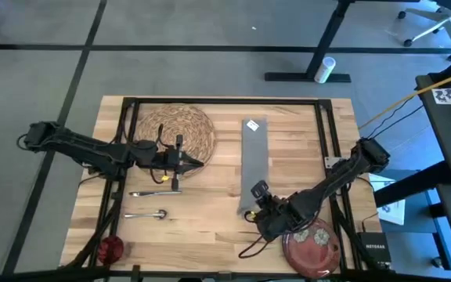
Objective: Set table place
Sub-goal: Fold the gray table napkin
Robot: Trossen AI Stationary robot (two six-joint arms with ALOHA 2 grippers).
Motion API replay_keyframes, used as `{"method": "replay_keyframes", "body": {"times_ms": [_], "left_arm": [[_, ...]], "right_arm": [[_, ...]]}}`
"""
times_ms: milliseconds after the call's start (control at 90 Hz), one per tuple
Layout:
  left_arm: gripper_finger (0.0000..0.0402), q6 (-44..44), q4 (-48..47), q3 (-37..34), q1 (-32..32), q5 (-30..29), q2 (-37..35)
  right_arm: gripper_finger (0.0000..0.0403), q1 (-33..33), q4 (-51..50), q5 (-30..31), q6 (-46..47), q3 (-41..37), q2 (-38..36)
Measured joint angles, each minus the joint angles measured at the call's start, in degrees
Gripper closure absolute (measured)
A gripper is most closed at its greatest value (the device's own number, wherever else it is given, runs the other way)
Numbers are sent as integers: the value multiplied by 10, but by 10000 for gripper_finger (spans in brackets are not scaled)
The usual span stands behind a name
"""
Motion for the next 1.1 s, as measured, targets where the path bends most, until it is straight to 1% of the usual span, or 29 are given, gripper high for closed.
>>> {"method": "replay_keyframes", "body": {"times_ms": [233,300,544,711,844,1022,1100], "left_arm": [[402,0,0,0,0,0,0],[402,0,1,0,0,0,0],[402,4,-4,0,0,0,0],[402,4,-9,0,0,0,0],[402,2,-13,0,0,0,0],[402,2,-15,0,0,0,0],[402,0,-15,0,0,0,0]], "right_arm": [[403,-23,-89,90,11,64,-11],[403,-38,-110,109,19,64,-19],[403,-100,-115,138,33,24,-63],[403,-144,-84,142,14,-14,-91],[403,-178,-31,141,-25,-43,-109],[403,-217,49,114,-88,-75,-124],[403,-236,69,100,-103,-90,-129]]}}
